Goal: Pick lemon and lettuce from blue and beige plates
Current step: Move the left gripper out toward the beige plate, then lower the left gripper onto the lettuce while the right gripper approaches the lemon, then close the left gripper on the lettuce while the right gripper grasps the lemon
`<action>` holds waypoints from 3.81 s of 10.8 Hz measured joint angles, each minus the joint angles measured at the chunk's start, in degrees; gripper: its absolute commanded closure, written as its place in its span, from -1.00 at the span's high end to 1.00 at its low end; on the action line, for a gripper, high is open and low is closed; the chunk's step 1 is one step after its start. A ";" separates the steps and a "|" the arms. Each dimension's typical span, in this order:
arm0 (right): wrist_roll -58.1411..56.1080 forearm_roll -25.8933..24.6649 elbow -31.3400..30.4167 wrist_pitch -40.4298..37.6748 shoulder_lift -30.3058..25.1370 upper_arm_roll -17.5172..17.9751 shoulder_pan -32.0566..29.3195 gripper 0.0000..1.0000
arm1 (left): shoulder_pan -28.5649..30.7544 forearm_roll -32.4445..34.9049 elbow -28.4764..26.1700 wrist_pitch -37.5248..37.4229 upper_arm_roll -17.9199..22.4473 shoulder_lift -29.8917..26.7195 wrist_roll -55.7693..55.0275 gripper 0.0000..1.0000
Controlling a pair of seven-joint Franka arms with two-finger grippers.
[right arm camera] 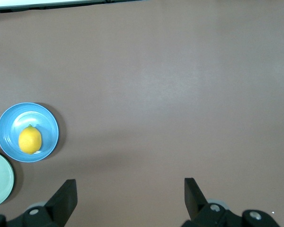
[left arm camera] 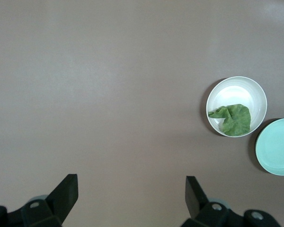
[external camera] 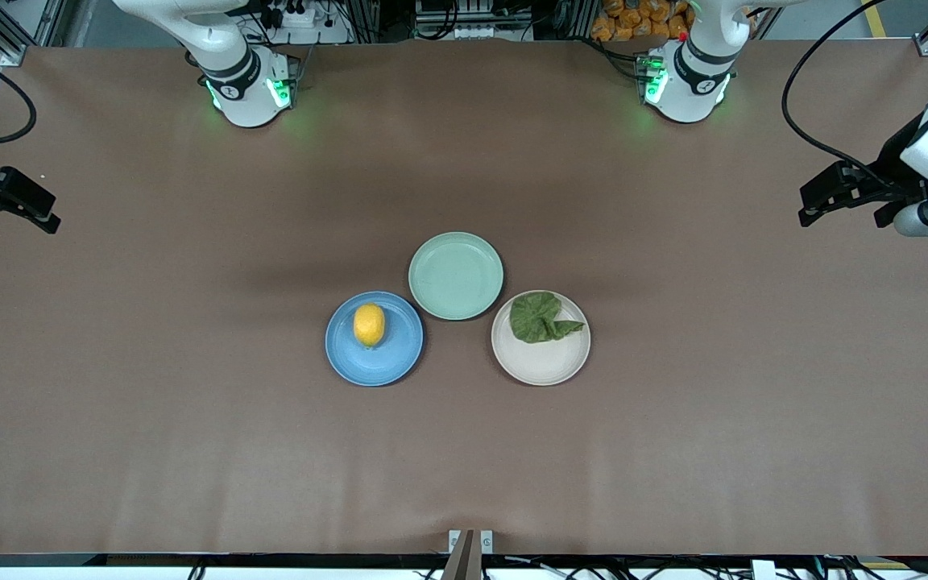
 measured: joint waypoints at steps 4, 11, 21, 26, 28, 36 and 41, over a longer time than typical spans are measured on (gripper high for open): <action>0.00 0.21 0.00 -0.12 0.14 0.00 0.16 1.00 | -2.01 0.00 -0.16 0.01 -0.18 2.64 -1.31 1.00; 0.15 0.65 -0.77 -2.25 1.93 0.07 3.98 1.00 | -9.56 -0.01 -1.19 8.30 -1.55 13.24 -5.32 1.00; 6.52 9.81 -1.18 2.05 12.01 0.17 9.63 1.00 | -23.69 3.74 -2.24 30.38 -1.69 31.32 -34.19 1.00; 13.46 11.13 -10.71 19.11 15.19 0.24 14.85 1.00 | -24.09 4.14 -10.28 42.44 -1.45 33.57 -35.43 1.00; 13.56 13.18 -12.67 22.36 16.56 0.23 15.76 1.00 | -24.12 4.15 -13.00 45.72 -1.45 33.62 -35.54 1.00; 21.20 14.06 -15.47 40.02 26.63 0.21 21.71 1.00 | -25.05 4.15 -13.92 49.13 -1.58 36.41 -38.48 1.00; 25.84 14.08 -18.96 49.38 30.70 0.20 25.66 1.00 | -25.91 4.15 -13.14 51.13 -1.54 37.63 -41.55 -1.00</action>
